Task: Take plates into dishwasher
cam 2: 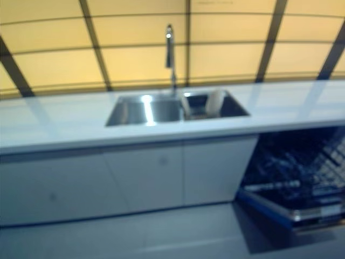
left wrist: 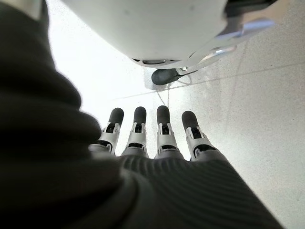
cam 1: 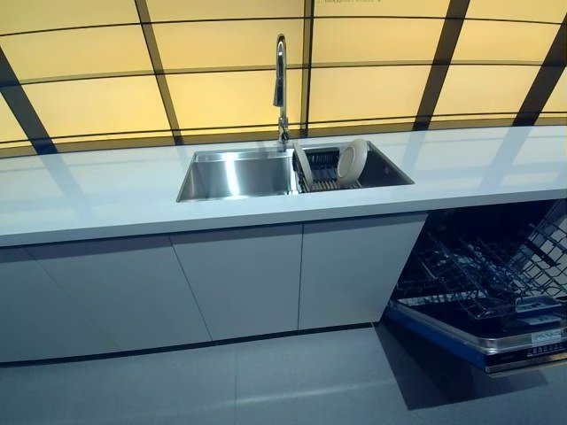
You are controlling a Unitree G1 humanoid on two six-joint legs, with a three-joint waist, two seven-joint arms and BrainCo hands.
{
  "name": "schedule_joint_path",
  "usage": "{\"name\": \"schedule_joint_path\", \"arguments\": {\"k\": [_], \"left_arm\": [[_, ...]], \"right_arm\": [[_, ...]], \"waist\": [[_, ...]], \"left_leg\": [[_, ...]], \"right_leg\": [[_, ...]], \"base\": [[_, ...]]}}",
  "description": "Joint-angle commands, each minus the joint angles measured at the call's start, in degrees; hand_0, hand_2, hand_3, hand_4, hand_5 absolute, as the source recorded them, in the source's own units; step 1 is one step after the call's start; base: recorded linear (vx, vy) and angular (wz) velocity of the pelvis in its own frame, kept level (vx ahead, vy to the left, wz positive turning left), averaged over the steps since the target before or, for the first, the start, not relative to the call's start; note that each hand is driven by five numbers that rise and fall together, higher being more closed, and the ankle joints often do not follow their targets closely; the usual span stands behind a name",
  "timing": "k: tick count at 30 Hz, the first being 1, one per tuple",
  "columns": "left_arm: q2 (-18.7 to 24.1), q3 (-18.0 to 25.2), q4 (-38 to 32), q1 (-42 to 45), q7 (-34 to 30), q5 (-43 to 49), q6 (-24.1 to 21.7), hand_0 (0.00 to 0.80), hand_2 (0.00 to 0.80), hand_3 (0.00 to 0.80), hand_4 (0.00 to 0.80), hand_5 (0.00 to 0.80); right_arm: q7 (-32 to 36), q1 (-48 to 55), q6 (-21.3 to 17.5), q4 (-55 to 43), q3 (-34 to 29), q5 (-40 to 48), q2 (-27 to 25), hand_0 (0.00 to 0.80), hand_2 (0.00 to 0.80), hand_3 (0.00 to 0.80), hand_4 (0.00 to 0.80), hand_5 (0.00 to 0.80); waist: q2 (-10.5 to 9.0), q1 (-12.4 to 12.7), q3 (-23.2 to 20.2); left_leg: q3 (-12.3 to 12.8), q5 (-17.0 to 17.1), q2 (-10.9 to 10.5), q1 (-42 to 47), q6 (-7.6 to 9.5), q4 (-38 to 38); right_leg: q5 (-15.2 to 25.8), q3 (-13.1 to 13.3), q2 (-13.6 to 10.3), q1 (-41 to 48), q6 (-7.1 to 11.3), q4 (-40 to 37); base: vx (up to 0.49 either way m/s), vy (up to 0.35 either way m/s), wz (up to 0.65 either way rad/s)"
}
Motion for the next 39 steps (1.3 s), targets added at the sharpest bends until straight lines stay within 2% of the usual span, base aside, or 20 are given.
{"name": "schedule_joint_path", "arguments": {"k": [1,31,39], "left_arm": [[-1.6,-0.5,4.1,-3.6,1.1,0.7,-0.2,0.0,0.0,0.0,0.0,0.0],[-1.3,0.4,3.9,-4.4,0.1,-0.9,0.7,0.0,0.0,0.0,0.0,0.0],[-1.1,0.7,4.2,-4.0,0.0,0.4,0.7,0.0,0.0,0.0,0.0,0.0]], "right_arm": [[-0.3,-4.9,-0.4,4.2,1.3,-1.4,-0.1,0.0,0.0,0.0,0.0,0.0],[1.5,-6.2,-0.3,2.6,2.2,-1.9,0.2,0.0,0.0,0.0,0.0,0.0],[1.9,-5.9,-0.9,2.6,1.9,-1.2,0.5,0.0,0.0,0.0,0.0,0.0]], "waist": [[-0.73,0.1,0.8],[-1.0,-0.1,1.4],[-1.15,0.2,1.1]], "left_leg": [[-0.9,-5.5,-4.2,0.8,3.32,0.1],[-0.4,-5.4,-3.9,1.0,3.44,0.1],[-1.0,-5.2,-3.7,1.0,3.23,0.1]], "right_leg": [[-4.2,0.0,0.7,1.9,3.74,0.2],[-4.0,1.5,1.1,1.9,3.39,0.2],[-4.2,1.1,1.3,2.2,3.23,0.2]], "base": [[0.0,0.0,0.0],[0.0,0.0,0.0],[0.032,-0.06,0.0]]}}
